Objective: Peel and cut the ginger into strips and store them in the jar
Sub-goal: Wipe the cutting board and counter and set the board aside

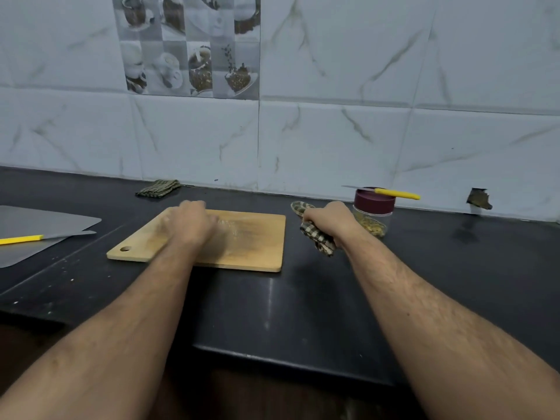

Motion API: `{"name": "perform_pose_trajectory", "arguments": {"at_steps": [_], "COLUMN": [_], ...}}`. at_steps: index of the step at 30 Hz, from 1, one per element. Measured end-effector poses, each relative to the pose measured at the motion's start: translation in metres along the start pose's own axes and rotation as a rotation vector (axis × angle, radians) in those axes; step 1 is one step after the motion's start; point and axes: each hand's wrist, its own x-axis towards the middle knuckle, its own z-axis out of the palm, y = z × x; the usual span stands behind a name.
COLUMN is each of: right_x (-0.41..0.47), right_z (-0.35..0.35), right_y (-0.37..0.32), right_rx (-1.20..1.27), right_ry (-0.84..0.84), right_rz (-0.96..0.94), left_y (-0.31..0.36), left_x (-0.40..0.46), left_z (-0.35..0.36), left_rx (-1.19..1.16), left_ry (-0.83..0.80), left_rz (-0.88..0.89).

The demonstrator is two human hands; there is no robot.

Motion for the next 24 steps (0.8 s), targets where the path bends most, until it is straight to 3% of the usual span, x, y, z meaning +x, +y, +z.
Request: {"name": "perform_pose_trajectory", "arguments": {"at_steps": [6,13,24], "right_x": [-0.061,-0.121,-0.178], "right_z": [-0.051,-0.1,-0.042], "right_y": [0.027,0.05,0.055], "right_rx": [-0.155,-0.417,-0.705], "right_ry": [0.053,0.096,0.085], "right_rz": [-0.053,-0.118,-0.252], "left_y": [0.068,0.092,0.076], "left_x": [-0.076,-0.138,-0.181], "left_z": [-0.007,-0.005,-0.004], "left_rx": [-0.055,-0.144,-0.323], "left_ry": [-0.046,-0.077,-0.016], "left_rz": [0.193,0.323,0.275]}}
